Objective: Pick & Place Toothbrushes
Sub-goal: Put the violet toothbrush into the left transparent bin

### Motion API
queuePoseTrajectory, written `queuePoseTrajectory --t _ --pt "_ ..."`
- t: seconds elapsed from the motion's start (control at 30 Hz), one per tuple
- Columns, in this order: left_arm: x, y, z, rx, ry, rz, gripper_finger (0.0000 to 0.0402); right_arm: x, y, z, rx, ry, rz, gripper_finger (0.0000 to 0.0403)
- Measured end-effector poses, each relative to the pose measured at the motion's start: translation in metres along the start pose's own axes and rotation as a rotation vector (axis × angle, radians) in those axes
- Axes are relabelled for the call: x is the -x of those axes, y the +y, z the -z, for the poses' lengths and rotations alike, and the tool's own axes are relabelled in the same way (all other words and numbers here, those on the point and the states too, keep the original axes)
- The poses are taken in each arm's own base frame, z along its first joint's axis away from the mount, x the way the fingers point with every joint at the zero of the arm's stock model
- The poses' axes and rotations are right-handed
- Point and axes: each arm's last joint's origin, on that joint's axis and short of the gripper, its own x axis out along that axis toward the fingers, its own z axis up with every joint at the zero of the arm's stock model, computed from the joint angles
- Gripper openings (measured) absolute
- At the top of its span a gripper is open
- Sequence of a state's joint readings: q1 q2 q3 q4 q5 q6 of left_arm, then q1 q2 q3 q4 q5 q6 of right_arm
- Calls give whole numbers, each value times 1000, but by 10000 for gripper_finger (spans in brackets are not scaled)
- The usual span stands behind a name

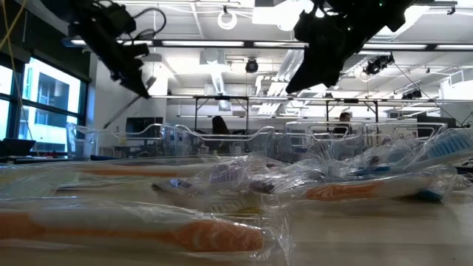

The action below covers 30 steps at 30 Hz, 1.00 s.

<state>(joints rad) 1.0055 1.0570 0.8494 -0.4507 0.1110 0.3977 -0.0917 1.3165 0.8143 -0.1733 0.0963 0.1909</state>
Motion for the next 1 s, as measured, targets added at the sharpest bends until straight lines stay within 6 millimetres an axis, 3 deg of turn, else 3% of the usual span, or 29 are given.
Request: queuePoseTrajectory --t 0.27,0.5,1.0 --pt "-43 14 17 39 147 16 9 -21 1 7 4 44 2 4" --pt "-73 21 25 57 179 25 9 -24 3 7 -21 47 -45 4" --pt "-85 21 32 85 247 5 22 -25 3 6 -23 29 -48 4"
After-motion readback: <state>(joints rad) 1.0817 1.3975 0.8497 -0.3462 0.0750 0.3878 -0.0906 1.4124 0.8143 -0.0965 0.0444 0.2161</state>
